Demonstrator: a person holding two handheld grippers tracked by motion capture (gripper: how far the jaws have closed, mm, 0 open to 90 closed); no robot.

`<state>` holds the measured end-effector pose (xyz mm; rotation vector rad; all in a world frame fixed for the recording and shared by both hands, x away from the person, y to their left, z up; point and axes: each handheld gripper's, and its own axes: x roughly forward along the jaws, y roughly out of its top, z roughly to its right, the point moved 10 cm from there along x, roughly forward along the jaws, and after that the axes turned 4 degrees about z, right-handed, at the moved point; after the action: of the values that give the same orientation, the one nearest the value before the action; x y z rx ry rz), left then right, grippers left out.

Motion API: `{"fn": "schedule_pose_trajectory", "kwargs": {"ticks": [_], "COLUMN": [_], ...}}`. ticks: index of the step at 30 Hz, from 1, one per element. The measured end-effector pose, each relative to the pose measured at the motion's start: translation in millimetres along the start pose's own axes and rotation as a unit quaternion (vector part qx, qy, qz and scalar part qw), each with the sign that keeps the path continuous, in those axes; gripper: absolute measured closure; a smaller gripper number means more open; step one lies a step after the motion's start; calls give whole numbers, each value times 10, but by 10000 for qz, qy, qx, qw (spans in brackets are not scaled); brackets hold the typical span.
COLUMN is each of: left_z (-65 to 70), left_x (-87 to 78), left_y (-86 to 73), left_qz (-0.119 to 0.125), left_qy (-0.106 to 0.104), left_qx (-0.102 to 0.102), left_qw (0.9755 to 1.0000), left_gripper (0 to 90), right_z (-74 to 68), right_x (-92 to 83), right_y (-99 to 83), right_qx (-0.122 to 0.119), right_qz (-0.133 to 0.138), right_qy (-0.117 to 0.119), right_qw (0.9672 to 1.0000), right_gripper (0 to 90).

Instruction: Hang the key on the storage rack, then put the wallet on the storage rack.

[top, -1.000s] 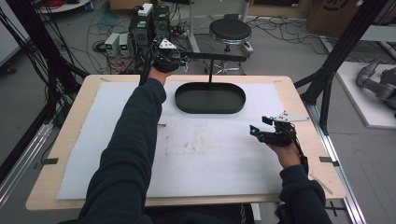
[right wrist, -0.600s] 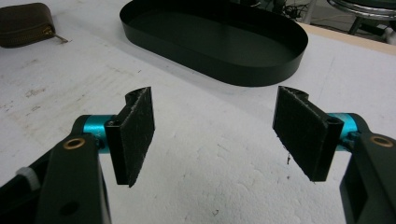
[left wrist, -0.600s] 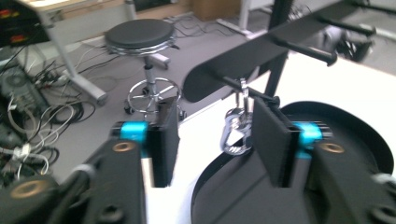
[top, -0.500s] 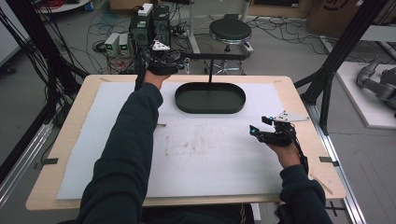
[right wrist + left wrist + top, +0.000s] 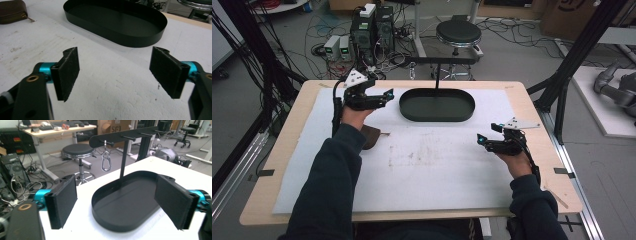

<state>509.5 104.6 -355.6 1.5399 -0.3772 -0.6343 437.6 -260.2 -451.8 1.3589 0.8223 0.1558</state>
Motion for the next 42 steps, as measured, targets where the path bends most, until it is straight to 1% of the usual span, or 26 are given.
{"fn": "schedule_pose_trajectory", "kwargs": {"ticks": [1,2,4,8,11,14,18,21,24,26,27,28,30,33,35,36,37,39,40,41,42], "left_z": [3,-4,-43,-147,-216,-252,-288,-331,-396,-432,-454,-470,-478,-481,-514,-540,-556,-607,-624,-646,-671], "left_x": [-87,-139,-279,-520,-659,-744,-830,-871,-896,-913,-918,-930,-949,-961,-955,-946,-942,-927,-913,-899,-878], "left_y": [-25,-43,-119,-262,-345,-416,-520,-632,-745,-815,-862,-901,-962,-1054,-1102,-1143,-1170,-1255,-1291,-1330,-1381], "left_qz": [25,24,13,11,11,-43,-123,-221,-330,-419,-499,-507,-538,-699,-747,-808,-850,-1048,-1106,-1171,-1252], "left_qy": [25,48,151,281,390,426,505,556,653,690,750,760,776,787,849,899,921,1020,1032,1049,1068], "left_qx": [14,21,-3,-110,-209,-240,-260,-373,-494,-532,-575,-585,-650,-667,-732,-778,-806,-954,-1037,-1070,-1136], "left_qw": [10000,10000,9999,9995,9990,9988,9983,9975,9961,9953,9943,9941,9934,9922,9909,9896,9888,9846,9830,9818,9798], "left_gripper": [183,183,183,183,183,183,183,183,183,183,183,183,183,183,183,183,183,184,184,189,193], "right_z": [-7,-10,-22,-47,-67,-92,-105,-119,-126,-130,-130,-138,-144,-182,-211,-222,-233,-245,-245,-252,-253], "right_x": [19,27,45,55,43,32,46,62,69,71,71,66,66,50,48,49,56,74,74,79,87], "right_y": [22,24,10,4,25,49,48,42,40,37,37,34,31,31,37,35,34,30,30,31,31], "right_qx": [-60,-90,-131,-167,-256,-215,-225,-234,-267,-279,-279,-322,-329,-369,-394,-402,-410,-429,-429,-405,-397], "right_qz": [14,4,-73,-106,-73,-47,-61,-85,-100,-105,-105,-115,-122,-141,-122,-132,-137,-161,-161,-163,-159], "right_qy": [-31,-32,-33,-35,-56,-57,-49,-35,-22,-10,-10,-5,9,21,37,54,53,79,79,85,86], "right_qw": [10000,10000,9999,9998,9996,9997,9997,9997,9996,9996,9996,9994,9994,9992,9991,9991,9991,9989,9989,9990,9991], "right_gripper": [217,217,215,215,216,215,216,216,216,216,216,216,216,216,217,216,217,217,217,217,217]}}
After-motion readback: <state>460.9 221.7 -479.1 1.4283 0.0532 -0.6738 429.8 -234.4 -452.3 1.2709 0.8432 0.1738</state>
